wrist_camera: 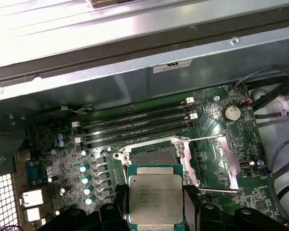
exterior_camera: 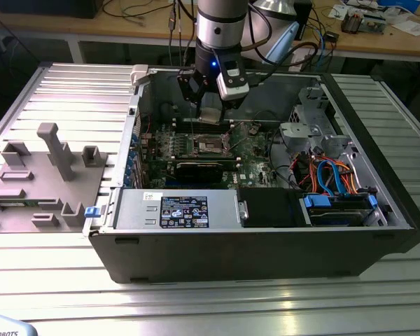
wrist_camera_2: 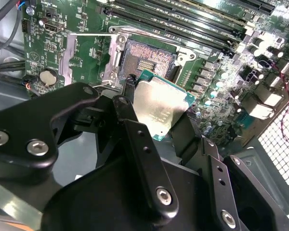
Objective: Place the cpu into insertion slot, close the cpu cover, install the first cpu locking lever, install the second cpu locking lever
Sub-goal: 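Place the cpu into insertion slot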
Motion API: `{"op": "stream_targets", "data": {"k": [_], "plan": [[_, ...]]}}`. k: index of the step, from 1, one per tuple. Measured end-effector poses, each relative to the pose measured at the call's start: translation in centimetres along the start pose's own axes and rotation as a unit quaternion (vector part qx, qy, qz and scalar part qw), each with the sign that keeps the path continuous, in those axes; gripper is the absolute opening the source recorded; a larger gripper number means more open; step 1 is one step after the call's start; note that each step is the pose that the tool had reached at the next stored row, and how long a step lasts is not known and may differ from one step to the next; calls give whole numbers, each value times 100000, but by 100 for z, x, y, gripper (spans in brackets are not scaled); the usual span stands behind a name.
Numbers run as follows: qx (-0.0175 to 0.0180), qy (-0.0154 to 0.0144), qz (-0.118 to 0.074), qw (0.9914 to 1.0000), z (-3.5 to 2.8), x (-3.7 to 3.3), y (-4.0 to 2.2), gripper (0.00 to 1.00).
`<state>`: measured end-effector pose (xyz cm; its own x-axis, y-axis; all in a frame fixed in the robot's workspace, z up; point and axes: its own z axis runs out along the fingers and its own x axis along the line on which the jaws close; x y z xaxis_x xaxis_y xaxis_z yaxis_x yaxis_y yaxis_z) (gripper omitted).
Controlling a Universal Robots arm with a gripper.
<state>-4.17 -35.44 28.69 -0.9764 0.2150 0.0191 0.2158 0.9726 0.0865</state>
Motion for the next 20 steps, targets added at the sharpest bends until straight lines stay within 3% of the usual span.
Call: {"op": "stream_targets", "data": {"k": [9,20], "plan": [[-36,-166,1883,99982,2,0,0,55],[-92,-420,4815,99883,5,0,0,55]]}}
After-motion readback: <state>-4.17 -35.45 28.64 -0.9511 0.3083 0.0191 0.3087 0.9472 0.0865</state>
